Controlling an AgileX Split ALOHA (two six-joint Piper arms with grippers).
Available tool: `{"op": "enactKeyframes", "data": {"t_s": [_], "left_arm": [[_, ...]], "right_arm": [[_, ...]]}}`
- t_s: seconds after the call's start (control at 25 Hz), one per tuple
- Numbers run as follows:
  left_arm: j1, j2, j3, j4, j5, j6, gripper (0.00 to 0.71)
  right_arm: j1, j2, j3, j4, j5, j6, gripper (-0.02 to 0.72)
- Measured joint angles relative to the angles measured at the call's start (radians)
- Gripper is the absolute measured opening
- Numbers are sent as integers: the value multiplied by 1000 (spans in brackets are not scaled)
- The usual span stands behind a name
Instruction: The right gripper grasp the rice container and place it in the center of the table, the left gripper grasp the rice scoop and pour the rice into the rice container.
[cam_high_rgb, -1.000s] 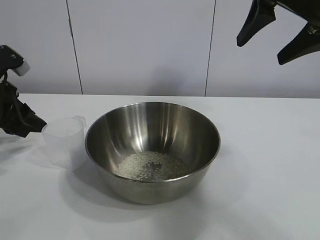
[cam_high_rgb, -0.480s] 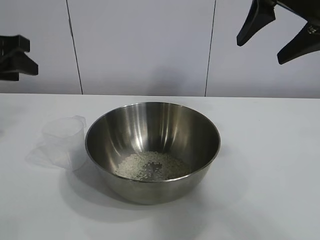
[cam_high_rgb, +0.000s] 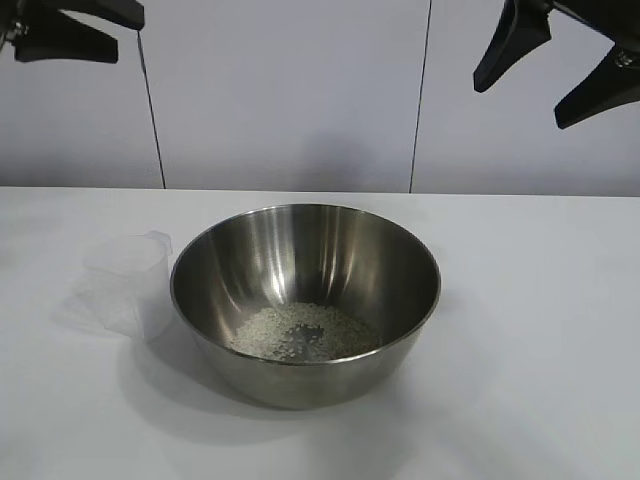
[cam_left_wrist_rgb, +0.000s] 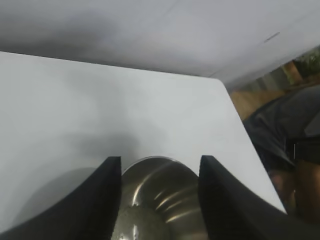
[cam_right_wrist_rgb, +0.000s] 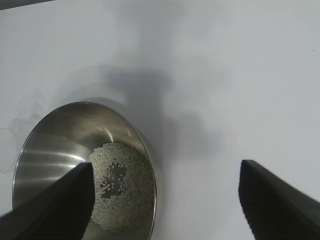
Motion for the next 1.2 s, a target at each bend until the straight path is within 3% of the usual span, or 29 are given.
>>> {"op": "enactKeyframes", "data": {"t_s": [0.16, 0.32, 0.68, 0.92, 1.2], "left_arm": [[-83, 0, -185, 328, 62, -234, 353], [-152, 0, -257, 459, 103, -351, 384], [-271, 14, -264, 493, 99, -441, 426], [-369, 154, -268, 521, 59, -531, 426], [-393, 233, -268, 526, 39, -594, 426]], "right_arm": [[0, 0, 0, 0, 0, 0, 545], [0, 0, 0, 4, 9, 0, 545], [3, 0, 0, 38, 111, 0, 545], [3, 0, 0, 75, 153, -1, 545], [3, 0, 0, 95, 168, -1, 545]]}}
